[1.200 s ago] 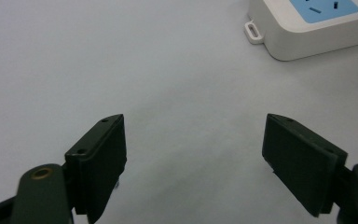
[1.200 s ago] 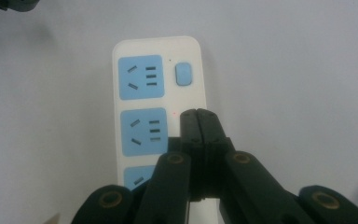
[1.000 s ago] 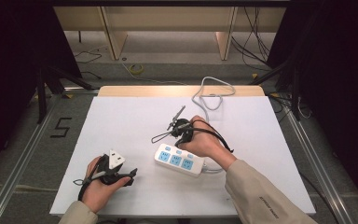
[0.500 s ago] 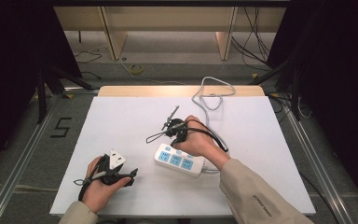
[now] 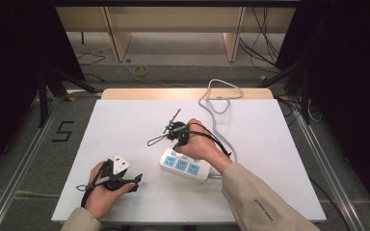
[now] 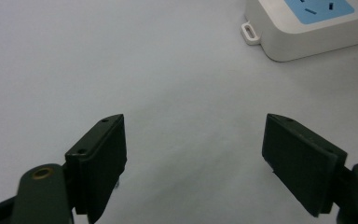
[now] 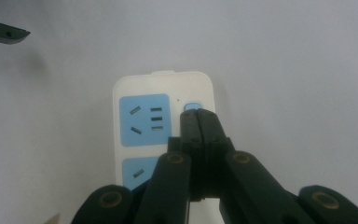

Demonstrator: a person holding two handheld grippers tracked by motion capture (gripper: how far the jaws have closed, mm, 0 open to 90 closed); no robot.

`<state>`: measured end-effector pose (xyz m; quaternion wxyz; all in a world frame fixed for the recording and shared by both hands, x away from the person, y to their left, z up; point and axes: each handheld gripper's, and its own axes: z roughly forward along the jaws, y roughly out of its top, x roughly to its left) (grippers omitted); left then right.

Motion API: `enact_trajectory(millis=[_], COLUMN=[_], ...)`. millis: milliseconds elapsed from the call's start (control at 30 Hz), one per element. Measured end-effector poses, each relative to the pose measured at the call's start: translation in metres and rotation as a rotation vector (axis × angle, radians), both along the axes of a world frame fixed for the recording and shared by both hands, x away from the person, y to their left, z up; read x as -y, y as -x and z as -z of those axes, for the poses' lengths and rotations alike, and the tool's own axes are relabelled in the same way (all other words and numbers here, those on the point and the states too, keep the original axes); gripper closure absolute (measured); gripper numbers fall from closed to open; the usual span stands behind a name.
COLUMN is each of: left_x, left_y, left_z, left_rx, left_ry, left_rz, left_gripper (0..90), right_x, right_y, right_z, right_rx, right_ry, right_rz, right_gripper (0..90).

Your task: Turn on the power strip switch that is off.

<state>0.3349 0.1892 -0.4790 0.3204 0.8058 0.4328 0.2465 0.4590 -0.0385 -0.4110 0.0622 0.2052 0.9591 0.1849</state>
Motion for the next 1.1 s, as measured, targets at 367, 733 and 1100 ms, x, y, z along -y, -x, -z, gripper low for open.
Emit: enact_trajectory(millis=[367,733,1100], left_x=[0.001,0.0,0.0], left_y=[0.0,0.0,0.0], left_z=[0.0,0.0,0.0], left_rx=[0.002,0.002,0.004], left_ry=[0.002,-0.001,-0.003], left_rz=[0.001,0.001,0.003], left_gripper=[22.0,22.1,21.9], right_x=[-0.008,-0.012,-0.017], right_y=[-0.008,-0.011,-0.013], right_z=[0.009,0.015,0.02], right_rx=[-0.01,-0.027,-0.037], right_ry=[0.006,0.021,0.021], right_rz=[0.016,0.031,0.033], right_gripper=[90.0,90.0,90.0])
